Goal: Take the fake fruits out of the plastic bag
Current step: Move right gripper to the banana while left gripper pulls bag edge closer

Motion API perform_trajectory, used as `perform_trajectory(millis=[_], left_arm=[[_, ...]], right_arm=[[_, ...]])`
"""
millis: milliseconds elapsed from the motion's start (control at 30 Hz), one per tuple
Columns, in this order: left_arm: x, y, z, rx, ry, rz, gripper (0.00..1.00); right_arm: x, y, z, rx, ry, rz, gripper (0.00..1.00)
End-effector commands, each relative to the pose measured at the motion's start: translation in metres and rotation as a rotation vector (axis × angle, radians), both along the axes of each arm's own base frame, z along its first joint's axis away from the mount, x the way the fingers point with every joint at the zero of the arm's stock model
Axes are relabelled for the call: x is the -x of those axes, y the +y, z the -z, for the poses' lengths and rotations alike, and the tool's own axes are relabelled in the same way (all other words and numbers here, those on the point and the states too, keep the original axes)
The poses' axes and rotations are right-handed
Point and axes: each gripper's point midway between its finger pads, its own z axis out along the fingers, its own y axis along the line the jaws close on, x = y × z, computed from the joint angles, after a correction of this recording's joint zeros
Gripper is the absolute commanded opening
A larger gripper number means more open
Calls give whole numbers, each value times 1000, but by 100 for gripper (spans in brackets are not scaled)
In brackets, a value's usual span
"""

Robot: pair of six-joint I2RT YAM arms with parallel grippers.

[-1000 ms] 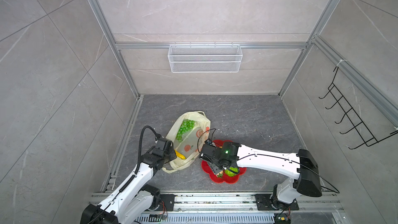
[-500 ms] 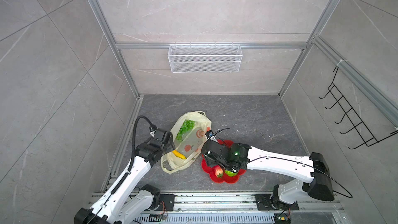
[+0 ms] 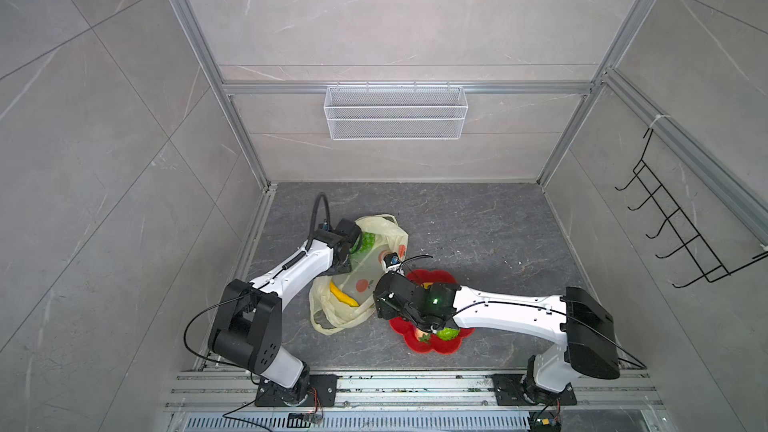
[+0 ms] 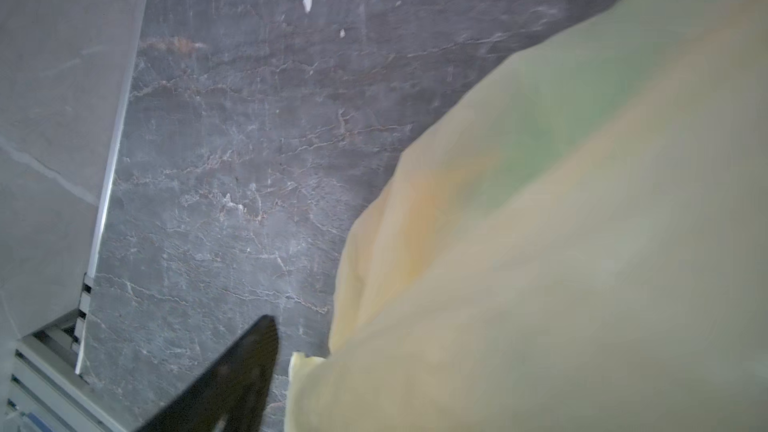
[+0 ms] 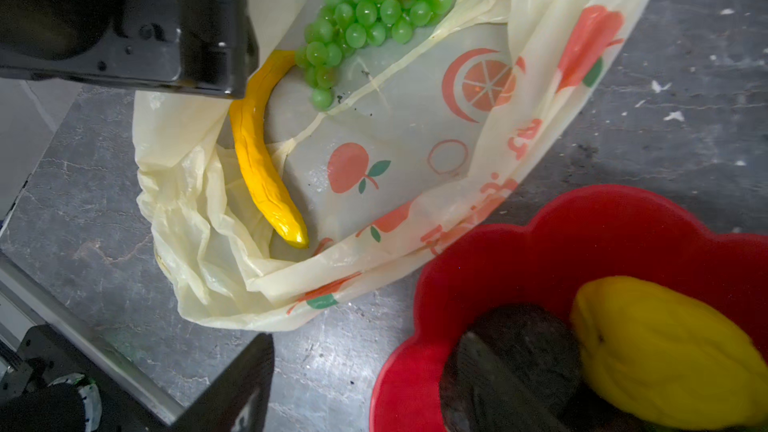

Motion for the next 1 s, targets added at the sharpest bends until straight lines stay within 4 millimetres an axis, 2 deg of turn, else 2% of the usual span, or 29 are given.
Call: perform_trajectory(millis=[0, 133, 233, 333, 500, 600, 800, 967], left_arm=[[1, 10, 0, 161, -70, -72, 61], [9, 23, 3, 290, -157, -148, 41], [15, 32, 7, 309, -173, -187, 31], [22, 37, 19, 351, -158, -237, 22], [38, 57, 42, 430, -147, -365, 15], [43, 68, 48, 441, -148, -411, 14], [35, 52, 65, 543, -85, -385, 8], [23, 29, 69, 628, -62, -302, 4]], right_arm=[[-7, 27, 6, -47, 32, -34, 73], [-12, 55, 21, -21, 69, -102, 72], [-16, 73, 26, -8, 78, -142, 71], [-22, 89, 28, 2, 83, -172, 69], [-28, 108, 36, 15, 103, -212, 66], [-31, 118, 47, 31, 116, -224, 65], [-32, 134, 64, 45, 149, -251, 62], [-38, 135, 71, 63, 155, -253, 61]])
